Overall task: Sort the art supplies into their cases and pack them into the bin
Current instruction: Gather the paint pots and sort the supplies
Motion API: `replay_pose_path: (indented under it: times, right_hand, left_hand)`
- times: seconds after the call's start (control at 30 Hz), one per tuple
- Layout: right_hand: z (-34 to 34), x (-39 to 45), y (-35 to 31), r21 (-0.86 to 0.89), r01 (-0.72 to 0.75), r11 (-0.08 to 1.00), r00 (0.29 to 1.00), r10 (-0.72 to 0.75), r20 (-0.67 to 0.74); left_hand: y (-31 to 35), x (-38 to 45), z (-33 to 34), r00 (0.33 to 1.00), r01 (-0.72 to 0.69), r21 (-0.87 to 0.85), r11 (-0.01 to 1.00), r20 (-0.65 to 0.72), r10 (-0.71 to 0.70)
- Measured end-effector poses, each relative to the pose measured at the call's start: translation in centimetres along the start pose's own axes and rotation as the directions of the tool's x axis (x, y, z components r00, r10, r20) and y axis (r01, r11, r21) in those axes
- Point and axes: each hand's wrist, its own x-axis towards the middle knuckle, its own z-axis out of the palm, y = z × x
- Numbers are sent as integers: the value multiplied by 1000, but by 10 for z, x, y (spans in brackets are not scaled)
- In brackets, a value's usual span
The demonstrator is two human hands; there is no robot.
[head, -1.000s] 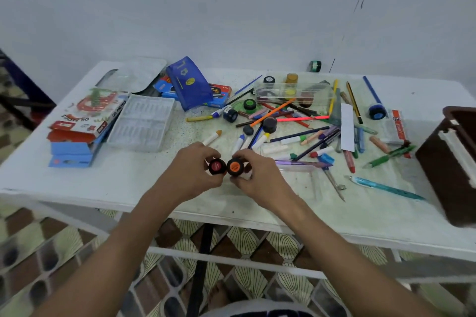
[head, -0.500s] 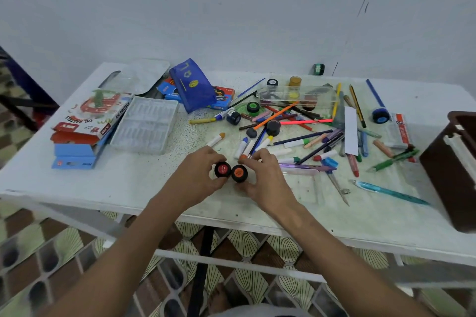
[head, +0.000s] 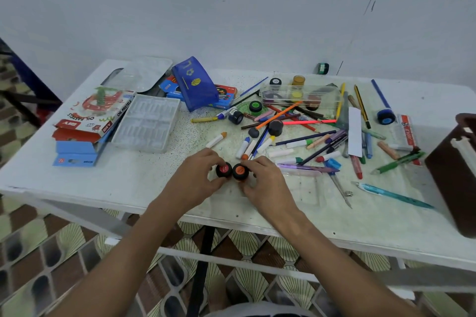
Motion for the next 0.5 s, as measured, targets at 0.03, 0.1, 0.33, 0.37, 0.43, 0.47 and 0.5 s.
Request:
replay_pose_path:
  times: [0.03,0.1,0.33,0.37,0.43,0.47,0.5]
  right_hand:
    - [0,0,0,6,-13,1000,1000,13,1]
    - [-1,1,1,-10,-37,999,999,38,18]
    - [-31,14,2,131,-113,985,982,91,165]
    - [-38,22,5,143,-119,983,986,100,131]
    - [-51,44,16,92,-111,990,994,110,11]
    - [-56,56,24,62,-115,991,992,118,-46]
    - [-61,68,33,41,-126,991,988,129,-80]
  left_hand:
    - [0,0,0,1000,-8,0,1000,-6,8]
    - [-1,0,1,1000,-17,-6,1000,-18,16]
    - [5,16,-15,998,16,-79,997,-55,-21]
    - [7,26,-20,996,37,-78,996,-84,-43]
    - [8,51,-27,987,78,-55,995,-134,-84]
    - [7,66,-29,986,90,-31,995,-140,-94]
    - [6,81,-29,988,95,1,996,-120,-94]
